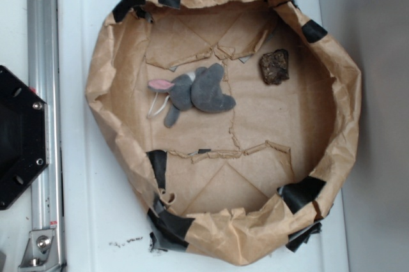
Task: Grab the gray animal.
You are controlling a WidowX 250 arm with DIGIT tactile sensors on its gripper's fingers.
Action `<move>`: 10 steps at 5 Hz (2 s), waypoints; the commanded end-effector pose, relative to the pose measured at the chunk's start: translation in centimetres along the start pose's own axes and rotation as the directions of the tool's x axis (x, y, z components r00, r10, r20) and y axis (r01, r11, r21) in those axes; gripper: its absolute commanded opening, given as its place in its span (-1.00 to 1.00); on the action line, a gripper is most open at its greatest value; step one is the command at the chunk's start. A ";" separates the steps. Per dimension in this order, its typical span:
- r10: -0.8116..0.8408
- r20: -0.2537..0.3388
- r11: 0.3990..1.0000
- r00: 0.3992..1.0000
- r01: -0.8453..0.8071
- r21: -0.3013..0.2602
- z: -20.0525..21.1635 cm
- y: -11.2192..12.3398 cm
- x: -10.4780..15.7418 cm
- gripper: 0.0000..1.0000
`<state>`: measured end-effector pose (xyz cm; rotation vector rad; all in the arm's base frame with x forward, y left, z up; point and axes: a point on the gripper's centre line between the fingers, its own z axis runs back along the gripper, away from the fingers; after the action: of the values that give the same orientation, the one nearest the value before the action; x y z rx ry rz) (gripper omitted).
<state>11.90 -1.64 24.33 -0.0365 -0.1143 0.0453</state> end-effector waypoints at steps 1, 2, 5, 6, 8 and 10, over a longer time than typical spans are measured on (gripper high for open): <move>0.000 0.000 1.000 1.000 0.000 0.000 0.0 0.0 0.0 1.00; -0.054 0.110 0.998 0.992 0.055 -0.009 -3.3 3.0 3.3 1.00; -0.033 -0.022 0.997 0.999 0.034 0.066 -18.1 5.9 10.6 1.00; -0.073 -0.098 0.996 0.993 0.078 0.053 -22.9 4.0 9.9 1.00; -0.146 -0.084 0.986 0.986 0.152 0.071 -23.9 3.2 9.9 -1.00; -0.186 0.118 0.983 0.975 0.184 0.029 -14.0 2.5 12.6 -1.00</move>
<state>25.57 0.39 10.54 -0.0220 -0.1650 -0.1375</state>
